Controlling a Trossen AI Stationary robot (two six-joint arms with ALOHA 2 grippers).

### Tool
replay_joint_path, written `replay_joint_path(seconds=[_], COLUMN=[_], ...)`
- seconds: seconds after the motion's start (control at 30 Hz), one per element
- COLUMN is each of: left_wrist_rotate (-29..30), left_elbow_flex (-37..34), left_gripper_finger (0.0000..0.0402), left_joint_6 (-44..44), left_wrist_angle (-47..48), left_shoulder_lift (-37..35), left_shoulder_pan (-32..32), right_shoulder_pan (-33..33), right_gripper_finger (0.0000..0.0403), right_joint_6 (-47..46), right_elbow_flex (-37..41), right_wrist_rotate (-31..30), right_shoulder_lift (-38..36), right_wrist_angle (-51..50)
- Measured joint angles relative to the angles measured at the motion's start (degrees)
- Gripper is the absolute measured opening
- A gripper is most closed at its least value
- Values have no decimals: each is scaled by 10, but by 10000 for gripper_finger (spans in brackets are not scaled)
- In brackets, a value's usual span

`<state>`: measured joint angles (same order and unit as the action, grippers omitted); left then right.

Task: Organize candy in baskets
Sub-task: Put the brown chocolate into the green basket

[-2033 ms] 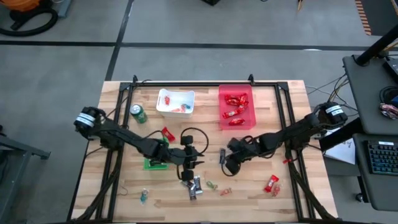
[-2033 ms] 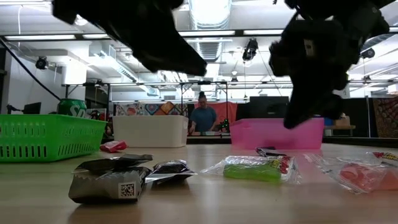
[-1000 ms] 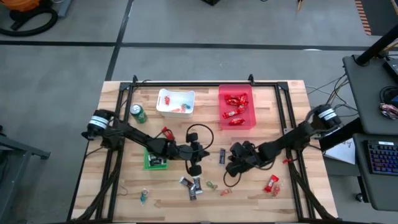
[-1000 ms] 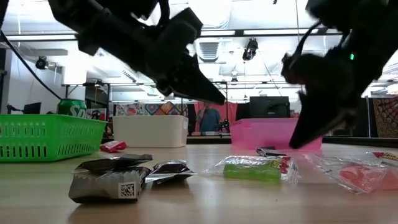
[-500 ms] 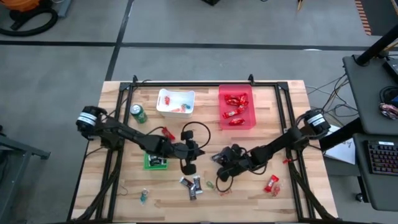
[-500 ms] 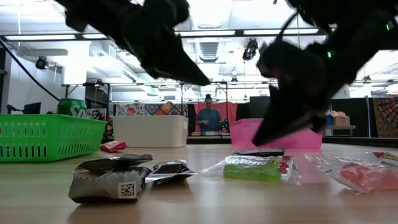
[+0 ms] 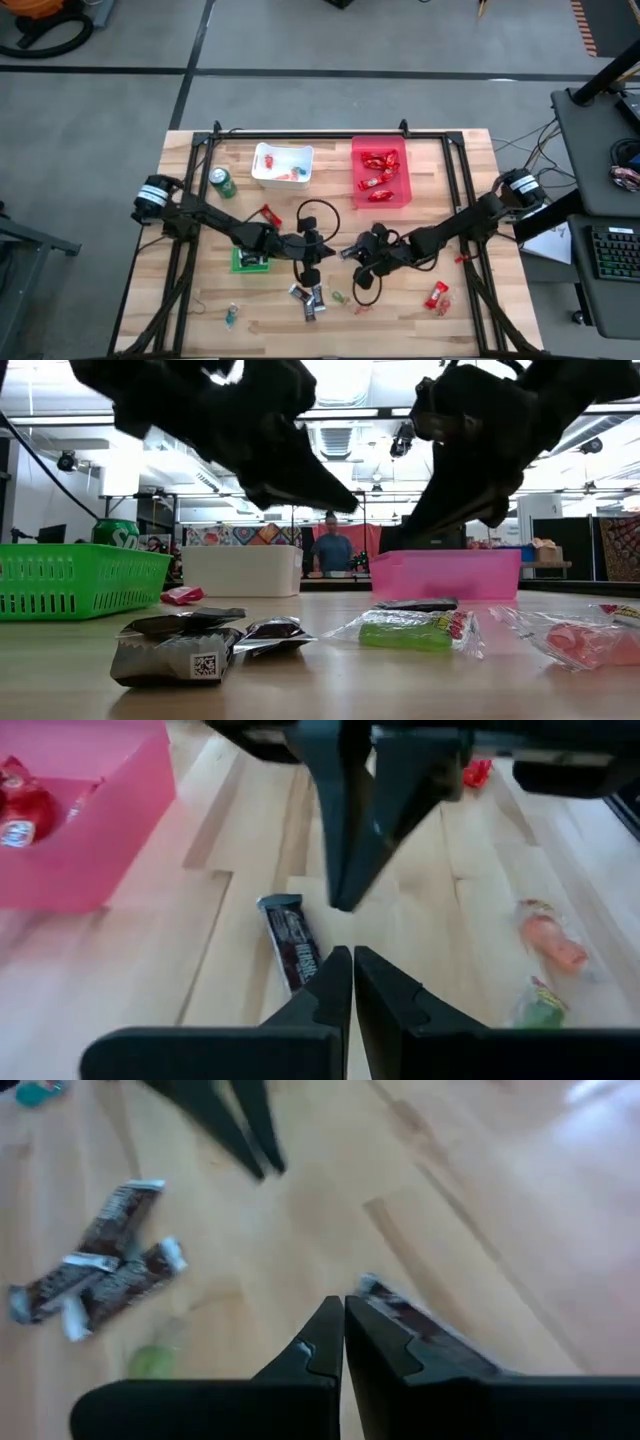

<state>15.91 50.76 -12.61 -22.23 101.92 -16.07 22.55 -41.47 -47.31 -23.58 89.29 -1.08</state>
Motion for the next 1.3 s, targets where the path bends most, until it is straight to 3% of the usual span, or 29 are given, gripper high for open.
replay_joint_path(seconds=[0.2, 0.43, 0.63, 0.73, 1.1, 1.3], left_wrist_rotate=[0, -5, -3, 0, 0, 0], left_elbow_flex=[0, 4, 42, 51, 47, 43], left_gripper_finger=[0, 0, 0, 0, 0, 0], left_joint_6=[-1, -3, -1, -1, -6, -6], left_wrist_angle=[-69, -136, -153, -149, -125, -127], left_shoulder_lift=[57, 121, 175, 193, 196, 196], left_shoulder_pan=[-3, -3, 6, 12, 24, 23], right_shoulder_pan=[-3, -12, -16, -16, -25, -28], right_gripper_finger=[9, 9, 9, 15, 128, 178], right_joint_6=[-12, -81, -167, -195, -246, -221], right_elbow_flex=[43, 104, 123, 125, 127, 127], right_wrist_rotate=[-13, -79, -76, -44, 3, 15], right_shoulder_lift=[-22, -31, -30, -31, -30, -30], right_wrist_angle=[4, 38, 41, 42, 45, 46])
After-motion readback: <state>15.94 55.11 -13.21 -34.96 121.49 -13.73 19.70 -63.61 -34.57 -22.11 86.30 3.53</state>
